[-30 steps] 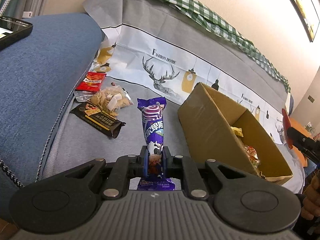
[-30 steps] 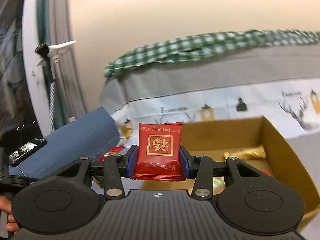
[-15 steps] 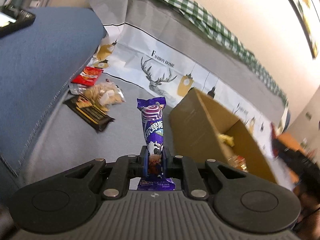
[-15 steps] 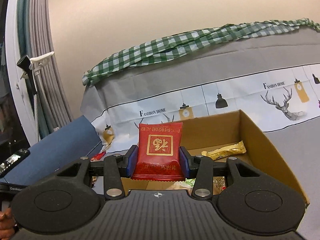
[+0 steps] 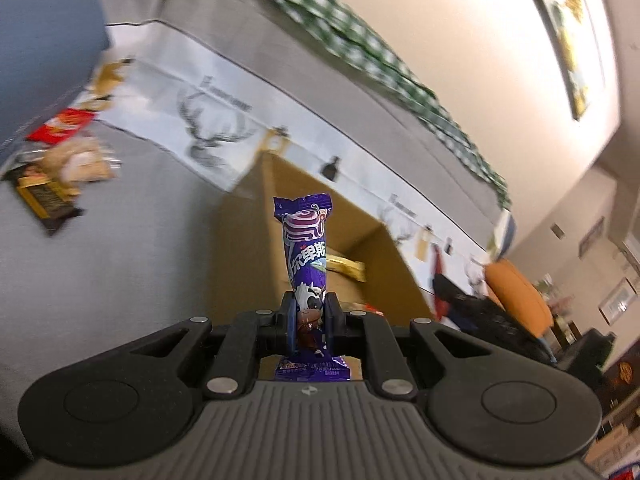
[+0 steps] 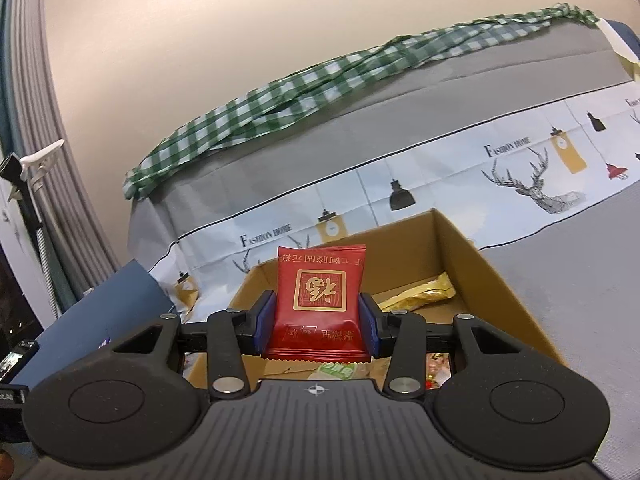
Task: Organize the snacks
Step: 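Lower both snacks into the box and open both tools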
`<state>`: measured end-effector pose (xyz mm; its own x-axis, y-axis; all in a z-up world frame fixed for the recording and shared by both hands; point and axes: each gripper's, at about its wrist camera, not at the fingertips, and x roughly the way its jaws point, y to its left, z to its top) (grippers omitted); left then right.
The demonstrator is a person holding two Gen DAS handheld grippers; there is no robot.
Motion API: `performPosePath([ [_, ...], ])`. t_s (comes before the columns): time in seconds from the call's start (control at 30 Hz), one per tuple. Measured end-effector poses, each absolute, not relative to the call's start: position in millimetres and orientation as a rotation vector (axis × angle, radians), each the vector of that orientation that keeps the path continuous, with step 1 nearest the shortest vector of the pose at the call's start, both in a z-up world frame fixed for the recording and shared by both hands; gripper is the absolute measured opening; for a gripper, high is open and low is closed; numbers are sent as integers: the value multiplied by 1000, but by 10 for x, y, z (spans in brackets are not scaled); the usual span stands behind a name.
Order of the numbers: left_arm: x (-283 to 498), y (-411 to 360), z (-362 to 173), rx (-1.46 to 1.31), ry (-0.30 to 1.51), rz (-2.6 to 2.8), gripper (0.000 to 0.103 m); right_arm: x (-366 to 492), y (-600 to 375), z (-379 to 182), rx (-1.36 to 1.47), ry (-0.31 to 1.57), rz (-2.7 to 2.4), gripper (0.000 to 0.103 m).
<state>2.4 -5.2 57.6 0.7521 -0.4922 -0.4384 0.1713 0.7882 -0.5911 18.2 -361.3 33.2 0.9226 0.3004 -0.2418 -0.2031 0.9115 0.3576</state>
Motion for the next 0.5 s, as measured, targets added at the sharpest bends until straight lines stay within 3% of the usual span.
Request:
performPosePath([
  [0.4,415,-786,946,-502,592,-479,15,269,-3767,305,390,297,238,46],
  [0.43,445,-830,982,-495,584,-480,18,283,-3775,300,394,303,238,49],
  [0.5,465,-899,1031,-489,566,-490,39,294,-3777,292,393,312,213,62],
])
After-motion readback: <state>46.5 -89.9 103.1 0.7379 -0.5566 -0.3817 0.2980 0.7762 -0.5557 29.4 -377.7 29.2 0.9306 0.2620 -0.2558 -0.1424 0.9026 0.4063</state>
